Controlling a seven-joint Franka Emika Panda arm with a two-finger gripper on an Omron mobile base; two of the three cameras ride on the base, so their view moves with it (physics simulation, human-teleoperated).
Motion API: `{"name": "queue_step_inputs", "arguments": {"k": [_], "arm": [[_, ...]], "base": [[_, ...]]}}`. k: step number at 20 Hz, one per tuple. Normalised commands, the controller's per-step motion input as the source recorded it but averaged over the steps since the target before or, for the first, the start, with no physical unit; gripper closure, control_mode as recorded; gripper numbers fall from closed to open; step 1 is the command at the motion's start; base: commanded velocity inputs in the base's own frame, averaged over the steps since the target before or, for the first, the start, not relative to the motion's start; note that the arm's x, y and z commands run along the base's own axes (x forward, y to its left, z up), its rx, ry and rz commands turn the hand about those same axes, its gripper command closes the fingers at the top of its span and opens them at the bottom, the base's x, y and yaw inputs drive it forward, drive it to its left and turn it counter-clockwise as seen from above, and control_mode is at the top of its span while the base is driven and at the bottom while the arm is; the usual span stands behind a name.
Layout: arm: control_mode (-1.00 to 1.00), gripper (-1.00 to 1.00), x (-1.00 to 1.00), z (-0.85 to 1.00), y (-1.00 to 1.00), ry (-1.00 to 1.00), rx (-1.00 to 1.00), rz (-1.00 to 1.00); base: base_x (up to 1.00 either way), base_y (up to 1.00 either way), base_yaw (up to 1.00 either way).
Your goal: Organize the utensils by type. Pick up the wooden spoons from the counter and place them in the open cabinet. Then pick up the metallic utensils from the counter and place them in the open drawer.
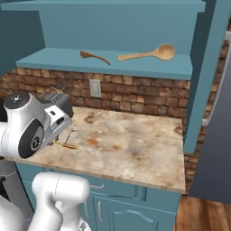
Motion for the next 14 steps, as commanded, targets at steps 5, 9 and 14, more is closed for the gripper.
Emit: {"name": "queue_step_inputs", "arguments": {"k": [5,9,14], "arm": [[1.0,1.0,0.0,0.0,0.0,0.0,0.0,0.0],[1.0,1.0,0.0,0.0,0.0,0.0,0.0,0.0],[1.0,1.0,0.0,0.0,0.0,0.0,0.0,0.0]], "base": [[-0.4,0.08,0.22],[-0.62,0.0,0.3],[-0.58,0.0,0.44]]}}
